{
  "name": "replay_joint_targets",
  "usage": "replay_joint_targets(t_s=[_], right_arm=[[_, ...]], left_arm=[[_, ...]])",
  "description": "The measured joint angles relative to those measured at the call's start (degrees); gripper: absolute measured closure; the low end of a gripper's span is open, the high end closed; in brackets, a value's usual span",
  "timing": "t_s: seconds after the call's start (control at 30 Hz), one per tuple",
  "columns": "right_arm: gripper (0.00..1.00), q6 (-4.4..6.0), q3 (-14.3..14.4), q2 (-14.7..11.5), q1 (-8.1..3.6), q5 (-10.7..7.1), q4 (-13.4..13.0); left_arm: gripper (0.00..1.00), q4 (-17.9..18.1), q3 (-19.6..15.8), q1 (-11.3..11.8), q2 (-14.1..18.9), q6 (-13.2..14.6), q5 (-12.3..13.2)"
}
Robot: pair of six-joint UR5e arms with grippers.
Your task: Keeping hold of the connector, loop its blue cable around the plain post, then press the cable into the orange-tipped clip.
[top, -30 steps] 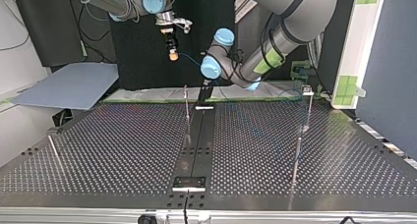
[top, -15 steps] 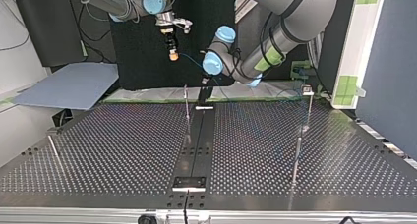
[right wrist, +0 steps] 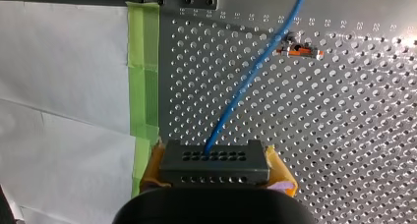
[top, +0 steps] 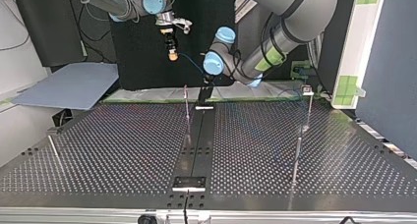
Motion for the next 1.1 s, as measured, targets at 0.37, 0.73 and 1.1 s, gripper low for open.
replay_joint_targets(t_s=[0.37, 0.73, 1.1], right_arm=[[1.00, 0.01, 0.0, 0.0, -0.01, 0.34, 0.1], [1.00, 0.33, -0.6, 0.0, -1.96, 0.48, 0.2], [1.00, 0.16, -1.7, 0.0, -4.18, 0.16, 1.1]], left_arm=[[1.00, 0.2, 0.0, -0.5, 0.0, 2.1, 0.2], [1.00, 4.5, -0.1, -1.9, 0.0, 1.4, -3.0], [1.00, 10.1, -2.3, -3.0, 0.0, 1.0, -6.8]])
